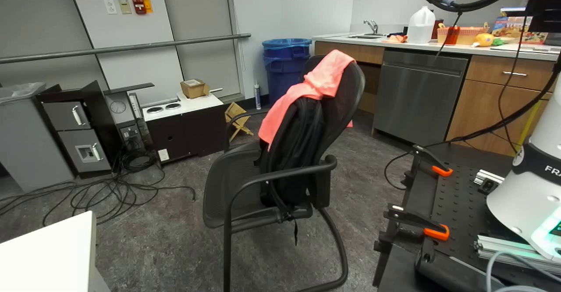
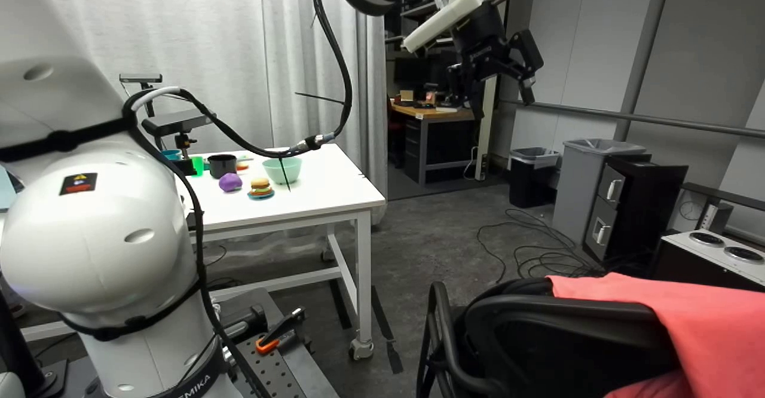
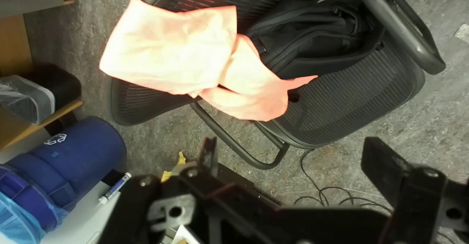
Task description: Put the orange shirt on the seat of the chair
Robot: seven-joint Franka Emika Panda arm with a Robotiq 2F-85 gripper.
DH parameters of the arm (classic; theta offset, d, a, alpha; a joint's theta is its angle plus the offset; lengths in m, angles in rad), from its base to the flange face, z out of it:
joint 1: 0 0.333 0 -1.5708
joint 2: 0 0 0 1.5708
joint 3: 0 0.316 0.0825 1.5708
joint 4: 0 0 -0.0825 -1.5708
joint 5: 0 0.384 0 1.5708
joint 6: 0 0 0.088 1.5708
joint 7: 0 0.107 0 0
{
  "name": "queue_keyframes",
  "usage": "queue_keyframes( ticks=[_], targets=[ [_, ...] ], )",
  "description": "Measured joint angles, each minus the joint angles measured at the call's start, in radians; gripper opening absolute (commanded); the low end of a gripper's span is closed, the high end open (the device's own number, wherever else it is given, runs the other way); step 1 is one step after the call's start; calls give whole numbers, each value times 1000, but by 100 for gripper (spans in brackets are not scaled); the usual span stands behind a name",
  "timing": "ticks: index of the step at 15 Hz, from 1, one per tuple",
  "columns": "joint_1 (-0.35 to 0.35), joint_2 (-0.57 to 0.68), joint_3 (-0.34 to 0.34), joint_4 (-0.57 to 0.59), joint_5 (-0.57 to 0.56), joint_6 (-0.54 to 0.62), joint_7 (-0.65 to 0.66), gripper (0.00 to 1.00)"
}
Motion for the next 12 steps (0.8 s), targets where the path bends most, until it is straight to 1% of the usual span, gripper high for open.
queue_keyframes(
  ticks=[4,7,10,12],
  targets=[
    [0,2,-1,1,-2,0,0,100],
    [-15,19,-15,-6,-35,1,2,100],
    [-40,64,-51,-21,-48,14,2,100],
    [-48,122,-61,-26,-60,53,25,100]
  ],
)
